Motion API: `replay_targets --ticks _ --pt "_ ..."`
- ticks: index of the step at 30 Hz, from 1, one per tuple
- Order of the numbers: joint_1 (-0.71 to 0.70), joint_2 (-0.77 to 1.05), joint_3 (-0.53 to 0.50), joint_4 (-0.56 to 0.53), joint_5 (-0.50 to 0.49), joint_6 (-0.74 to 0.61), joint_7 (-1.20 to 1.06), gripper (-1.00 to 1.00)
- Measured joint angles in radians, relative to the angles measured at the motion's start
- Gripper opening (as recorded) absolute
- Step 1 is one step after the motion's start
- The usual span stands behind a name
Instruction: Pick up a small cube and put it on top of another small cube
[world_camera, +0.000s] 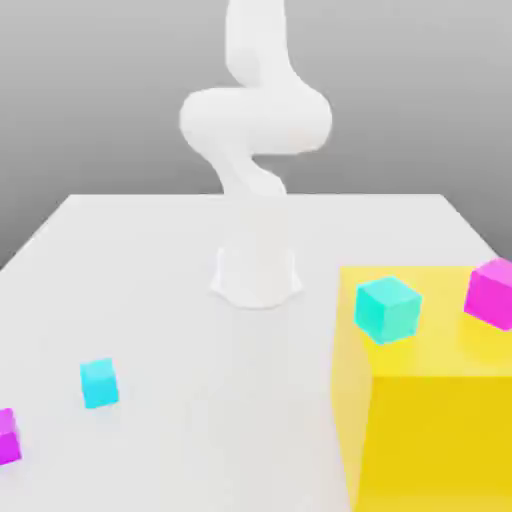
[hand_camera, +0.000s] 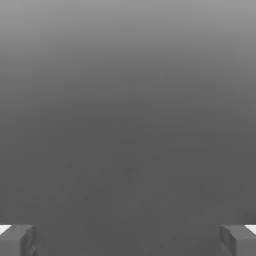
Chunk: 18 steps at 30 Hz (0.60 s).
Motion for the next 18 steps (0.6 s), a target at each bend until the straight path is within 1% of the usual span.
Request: replay_targets --ticks 10,18 --pt "-0.196 0.376 -0.087 -0.214 0.009 0.24 0.23 0.0" --pt "-0.337 0.666 -0.182 -0.38 0.024 0.426 0.402 0.0"
